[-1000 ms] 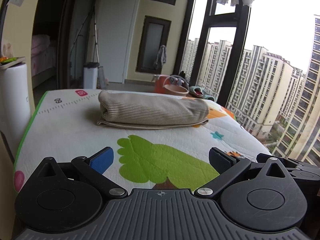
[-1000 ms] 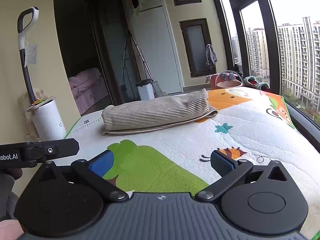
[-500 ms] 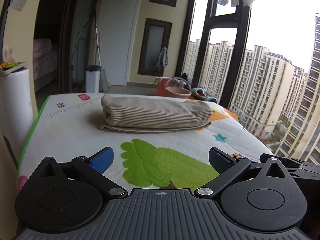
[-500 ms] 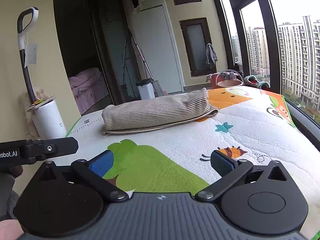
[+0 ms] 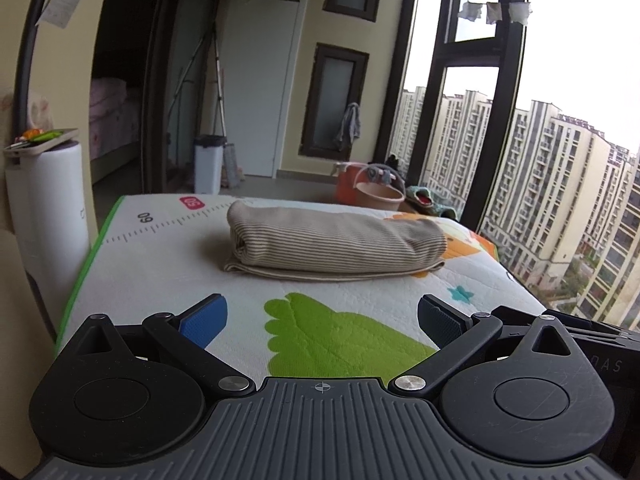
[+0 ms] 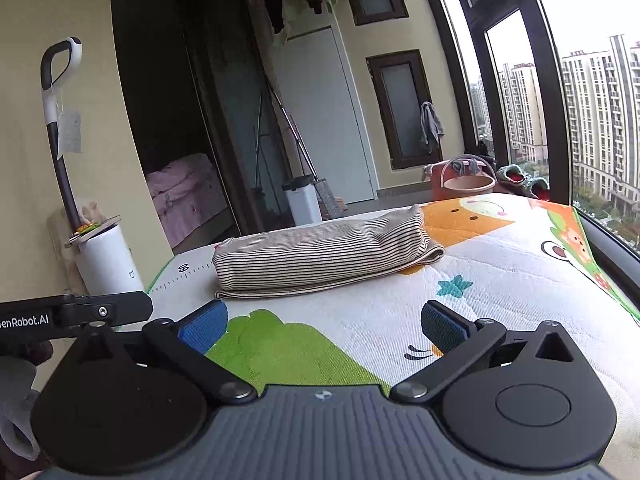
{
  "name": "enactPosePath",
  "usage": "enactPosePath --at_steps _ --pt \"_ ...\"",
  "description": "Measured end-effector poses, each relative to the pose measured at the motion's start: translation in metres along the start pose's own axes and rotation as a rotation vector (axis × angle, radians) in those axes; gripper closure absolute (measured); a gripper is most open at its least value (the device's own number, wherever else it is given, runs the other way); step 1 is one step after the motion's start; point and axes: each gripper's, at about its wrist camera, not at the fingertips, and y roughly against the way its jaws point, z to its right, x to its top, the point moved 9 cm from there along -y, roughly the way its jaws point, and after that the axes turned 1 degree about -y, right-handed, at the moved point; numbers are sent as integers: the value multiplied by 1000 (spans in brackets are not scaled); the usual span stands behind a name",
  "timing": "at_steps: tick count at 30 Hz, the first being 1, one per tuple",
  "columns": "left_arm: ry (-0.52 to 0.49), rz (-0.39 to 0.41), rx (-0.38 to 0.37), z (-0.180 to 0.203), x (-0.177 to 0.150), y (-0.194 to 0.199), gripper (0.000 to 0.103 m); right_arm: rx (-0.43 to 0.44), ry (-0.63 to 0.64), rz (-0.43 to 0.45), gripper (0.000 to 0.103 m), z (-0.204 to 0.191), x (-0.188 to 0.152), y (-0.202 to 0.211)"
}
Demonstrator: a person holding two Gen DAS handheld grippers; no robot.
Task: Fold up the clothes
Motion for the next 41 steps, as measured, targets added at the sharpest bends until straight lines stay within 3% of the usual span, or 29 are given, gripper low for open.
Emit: enactPosePath --at_steps 17,24,41 --pt "-35 -32 31 -6 -7 -17 0 -33 34 -6 0 -1 16 -23" --pt "-16 -51 22 -7 -8 -20 0 5 79 -24 0 -16 8 -19" --pt "22 -106 1 -9 -17 -31 0 3 24 -66 0 -6 -2 -27"
